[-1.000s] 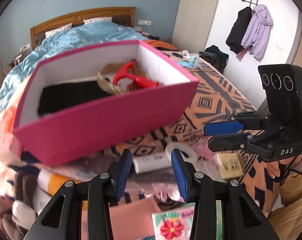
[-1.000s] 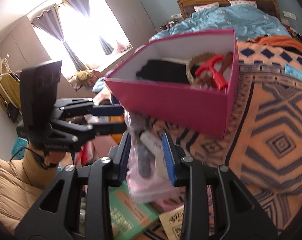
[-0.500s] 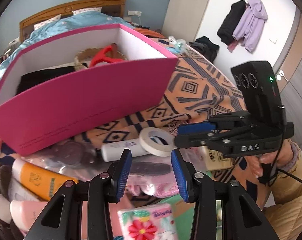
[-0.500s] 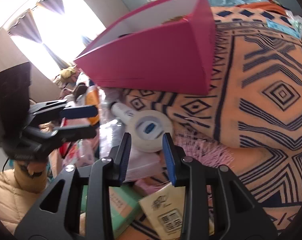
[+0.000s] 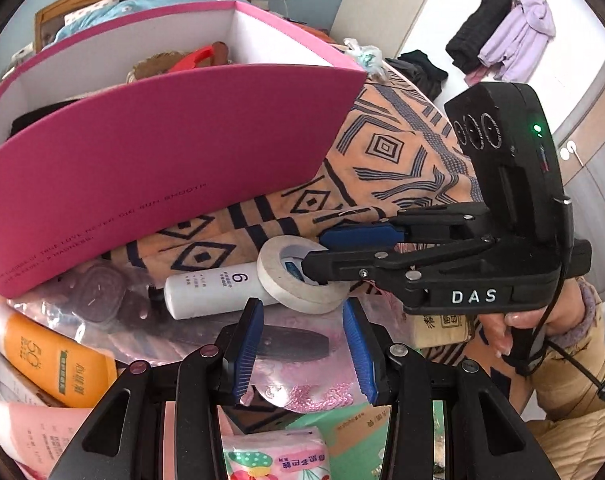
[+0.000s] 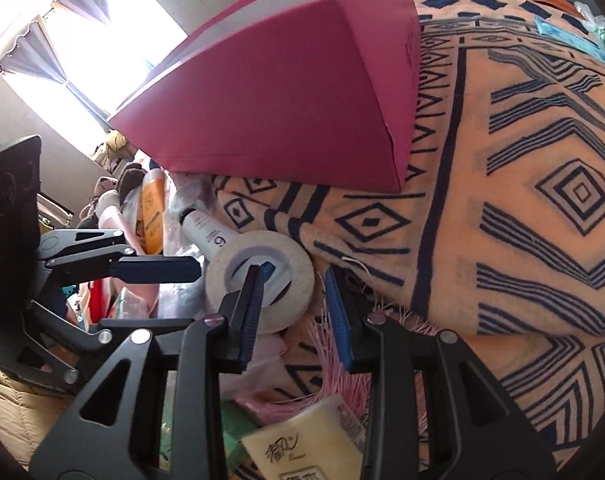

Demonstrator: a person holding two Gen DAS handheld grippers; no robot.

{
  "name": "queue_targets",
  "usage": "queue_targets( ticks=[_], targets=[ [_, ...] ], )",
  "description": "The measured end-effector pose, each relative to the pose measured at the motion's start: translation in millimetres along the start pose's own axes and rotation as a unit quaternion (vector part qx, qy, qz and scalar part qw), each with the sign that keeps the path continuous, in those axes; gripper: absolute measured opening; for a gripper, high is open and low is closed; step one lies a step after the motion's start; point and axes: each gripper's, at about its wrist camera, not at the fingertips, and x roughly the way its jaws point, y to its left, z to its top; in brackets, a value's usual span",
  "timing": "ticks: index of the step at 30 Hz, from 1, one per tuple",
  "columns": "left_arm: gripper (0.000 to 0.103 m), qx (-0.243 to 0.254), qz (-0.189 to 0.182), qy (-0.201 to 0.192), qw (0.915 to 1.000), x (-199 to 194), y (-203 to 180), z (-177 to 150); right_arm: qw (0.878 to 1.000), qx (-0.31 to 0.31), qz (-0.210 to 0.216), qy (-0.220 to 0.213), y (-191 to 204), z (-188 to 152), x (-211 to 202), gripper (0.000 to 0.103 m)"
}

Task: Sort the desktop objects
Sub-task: 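Lower the right gripper around the rim of the white tape roll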

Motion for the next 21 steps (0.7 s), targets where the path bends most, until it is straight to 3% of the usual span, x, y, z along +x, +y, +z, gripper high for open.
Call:
queue_targets(
  ticks=[10, 21],
  targets=[
    [0.042, -0.026, -0.029, 0.001, 0.9993, -5.9, 12.1, -5.1, 0.999, -0.018, 0.044, -0.001, 11.0, -2.8, 3.4, 0.035],
    [0.044, -0.047, -0.014, 0.006, 0.9988, -8.4, 25.6, -6.6, 0.999, -0.028, 0.037, -0.002, 15.7, -3.3, 0.8, 0.035]
  ],
)
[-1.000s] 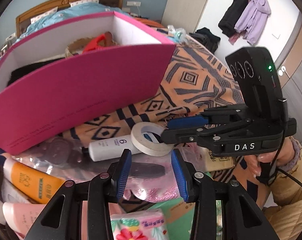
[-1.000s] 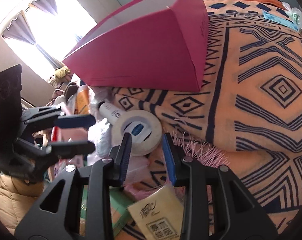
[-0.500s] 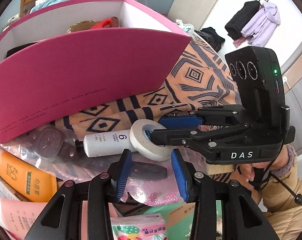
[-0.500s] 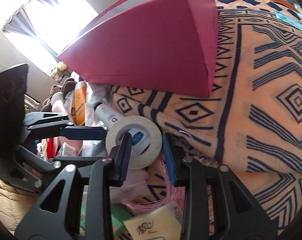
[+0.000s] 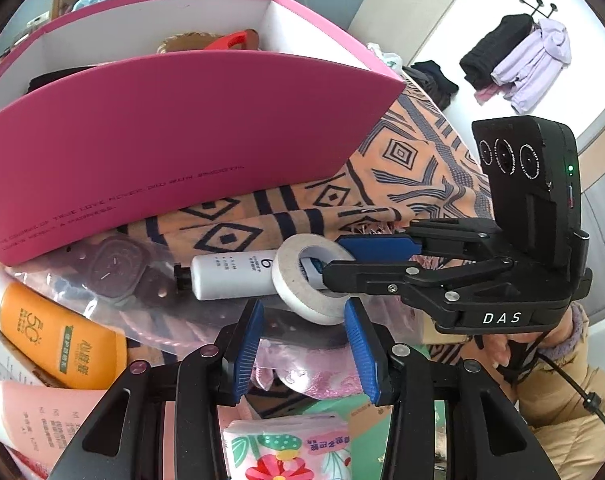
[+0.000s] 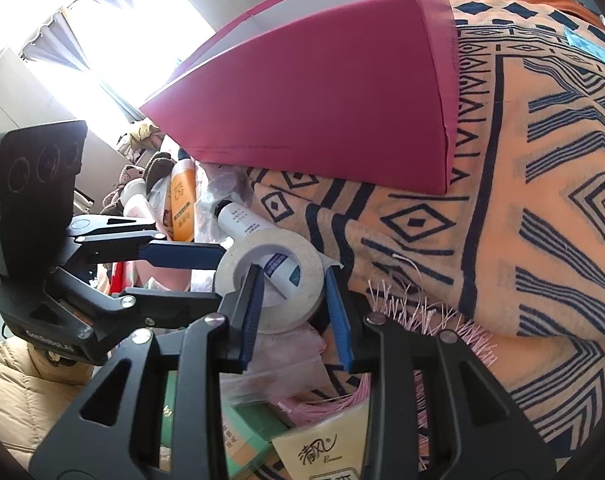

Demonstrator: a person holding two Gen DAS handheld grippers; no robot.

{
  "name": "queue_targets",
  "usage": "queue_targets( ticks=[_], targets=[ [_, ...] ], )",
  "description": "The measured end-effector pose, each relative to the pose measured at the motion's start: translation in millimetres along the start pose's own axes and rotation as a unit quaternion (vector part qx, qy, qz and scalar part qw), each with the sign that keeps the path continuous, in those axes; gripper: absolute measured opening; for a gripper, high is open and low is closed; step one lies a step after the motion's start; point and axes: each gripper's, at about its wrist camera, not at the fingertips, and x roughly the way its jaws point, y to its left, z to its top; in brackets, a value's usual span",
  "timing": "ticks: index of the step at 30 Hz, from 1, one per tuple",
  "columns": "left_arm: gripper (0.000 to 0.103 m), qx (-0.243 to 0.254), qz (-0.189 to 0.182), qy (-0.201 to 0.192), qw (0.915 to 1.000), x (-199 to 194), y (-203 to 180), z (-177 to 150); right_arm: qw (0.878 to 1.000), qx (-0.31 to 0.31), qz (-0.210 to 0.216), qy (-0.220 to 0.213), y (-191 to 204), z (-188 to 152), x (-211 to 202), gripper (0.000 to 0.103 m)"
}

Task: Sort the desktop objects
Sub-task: 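Lower the right gripper around the rim of the white tape roll, then close the right gripper on the tape roll rim and lift it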

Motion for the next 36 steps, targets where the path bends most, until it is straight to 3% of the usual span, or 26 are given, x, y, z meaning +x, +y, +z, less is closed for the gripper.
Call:
queue_targets(
  ticks=[7, 18, 24, 27, 36],
  targets=[
    [0.04, -0.007, 0.019, 0.003, 0.9998, 3.3, 4.1, 0.9, 1.0, -0.004, -0.019, 0.002, -4.8, 3.9, 2.4, 0.035],
    [0.04, -0.007, -0.019, 0.007, 0.9998, -2.5, -4.4, -0.8, 0.999, -0.017, -0.02, 0.021, -8.0, 7.8, 10.9, 0.034],
    [0.043, -0.018, -0.011, 0.01, 0.9997, 1.2, -4.7, 2.9, 0.999, -0.036, -0.028, 0.01, 7.1, 3.4, 6.5, 0.033],
    [0.045, -0.023, -0.006, 0.006, 0.9997, 0.3, -1.1, 2.0, 0.997, -0.054, -0.056, 0.002, 15.6, 1.0, 3.2, 0.031],
    [0.046, -0.019, 0.012, 0.006, 0.9997, -4.0, 1.1, -2.3, 0.998, -0.053, -0.023, 0.01, 12.6, 0.5, -1.5, 0.031]
  ],
)
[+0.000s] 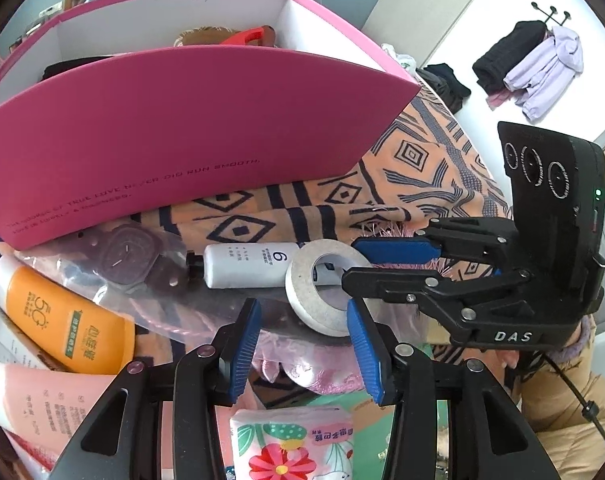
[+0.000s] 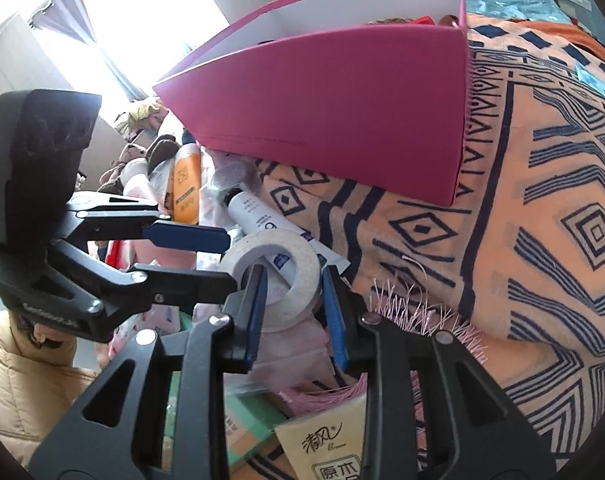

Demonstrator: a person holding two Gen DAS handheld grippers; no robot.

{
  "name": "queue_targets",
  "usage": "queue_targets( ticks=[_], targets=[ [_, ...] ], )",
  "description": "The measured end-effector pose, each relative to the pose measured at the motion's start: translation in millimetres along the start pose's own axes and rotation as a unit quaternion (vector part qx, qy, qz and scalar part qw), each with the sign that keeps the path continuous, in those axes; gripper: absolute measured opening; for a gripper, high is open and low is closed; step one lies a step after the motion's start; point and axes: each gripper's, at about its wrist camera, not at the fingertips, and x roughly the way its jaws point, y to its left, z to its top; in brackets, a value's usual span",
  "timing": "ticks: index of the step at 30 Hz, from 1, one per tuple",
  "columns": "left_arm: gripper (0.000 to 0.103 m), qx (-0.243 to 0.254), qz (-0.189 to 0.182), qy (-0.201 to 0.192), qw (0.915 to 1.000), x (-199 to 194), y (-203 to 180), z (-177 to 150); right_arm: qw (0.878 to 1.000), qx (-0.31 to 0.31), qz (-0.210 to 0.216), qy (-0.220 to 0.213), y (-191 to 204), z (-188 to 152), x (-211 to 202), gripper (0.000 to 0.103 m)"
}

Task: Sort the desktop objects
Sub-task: 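Close the right gripper on the tape roll rim and lift it, then carry the tape roll with the right gripper over the pink box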

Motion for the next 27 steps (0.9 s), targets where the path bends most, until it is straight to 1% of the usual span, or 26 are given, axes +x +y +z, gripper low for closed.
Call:
queue_targets(
  ticks=[4, 7, 9, 12, 19, 24, 27],
  targets=[
    [0.046, 0.009, 0.012, 0.001, 0.9999, -1.2, -4.6, 0.0, 1.0, 0.002, 0.0, 0.012, -1.6, 4.5, 7.0, 0.031],
    [0.044, 0.01, 0.01, 0.005, 0.9999, -2.9, -3.7, -0.5, 1.0, -0.003, 0.008, 0.024, -1.6, 7.0, 11.4, 0.031],
    [0.043, 0.01, 0.01, 0.004, 0.9999, -4.0, -3.3, -1.1, 0.999, -0.013, 0.003, 0.03, 1.8, 8.1, 13.8, 0.03],
    [0.034, 0.009, 0.001, 0.003, 1.0, -5.8, -3.7, -1.7, 0.999, -0.031, -0.011, 0.028, 9.1, 9.3, 11.0, 0.028],
    [0.02, 0.001, -0.017, 0.0, 0.9999, -7.8, -7.1, 0.3, 0.998, -0.046, -0.047, -0.006, 19.6, -0.6, -5.4, 0.023],
    [0.02, -0.001, -0.011, -0.01, 0.9999, -9.3, -10.3, 0.8, 0.993, -0.072, -0.092, -0.035, 34.0, -8.3, -14.2, 0.023],
    [0.02, -0.002, -0.016, -0.022, 0.9996, -15.2, -12.2, 1.0, 0.992, -0.07, -0.097, -0.047, 34.7, -10.2, -19.0, 0.023]
  ],
)
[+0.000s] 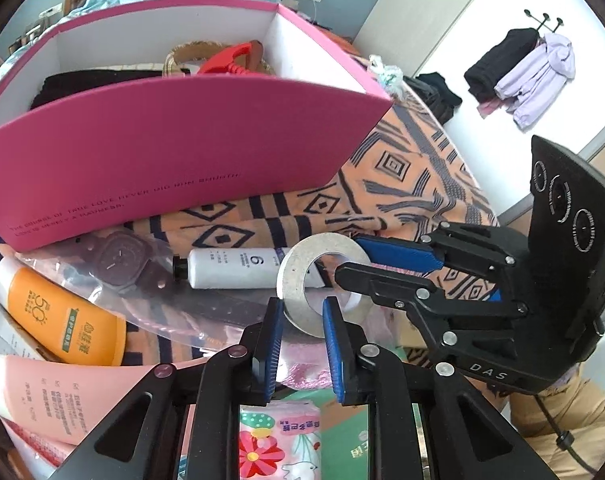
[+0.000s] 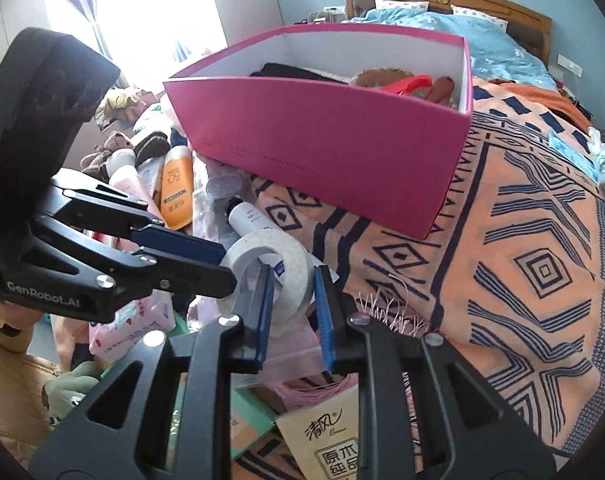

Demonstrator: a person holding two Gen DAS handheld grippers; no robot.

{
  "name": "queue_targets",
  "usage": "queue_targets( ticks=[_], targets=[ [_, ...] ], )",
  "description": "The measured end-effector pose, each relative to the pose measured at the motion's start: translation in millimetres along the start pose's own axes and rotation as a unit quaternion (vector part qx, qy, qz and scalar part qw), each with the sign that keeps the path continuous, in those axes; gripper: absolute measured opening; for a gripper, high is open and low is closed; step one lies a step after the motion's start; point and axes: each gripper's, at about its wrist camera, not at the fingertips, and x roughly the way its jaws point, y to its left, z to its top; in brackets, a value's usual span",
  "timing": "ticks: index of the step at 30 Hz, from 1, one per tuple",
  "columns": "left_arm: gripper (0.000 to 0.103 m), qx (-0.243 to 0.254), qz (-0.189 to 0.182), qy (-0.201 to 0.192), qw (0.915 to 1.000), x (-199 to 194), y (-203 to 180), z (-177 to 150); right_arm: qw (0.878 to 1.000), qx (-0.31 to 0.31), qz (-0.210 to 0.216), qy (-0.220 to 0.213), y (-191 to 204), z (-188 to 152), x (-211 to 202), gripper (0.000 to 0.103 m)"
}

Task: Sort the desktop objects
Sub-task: 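Carry the tape roll with the right gripper over the pink box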

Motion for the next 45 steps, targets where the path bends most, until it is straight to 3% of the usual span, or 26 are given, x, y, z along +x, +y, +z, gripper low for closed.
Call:
queue_targets(
  ticks=[22, 45],
  targets=[
    [0.02, 0.034, 0.019, -0.089, 0.9953, -46.7, -15.7, 29.7, 0.997, -0.004, -0.008, -0.076, 1.6, 37.1, -32.5, 0.022],
    [0.02, 0.055, 0.045, -0.132, 0.9887, -65.9, -20.6, 66.7, 0.993, -0.019, -0.018, -0.116, -6.2, 75.6, -50.3, 0.022]
  ],
)
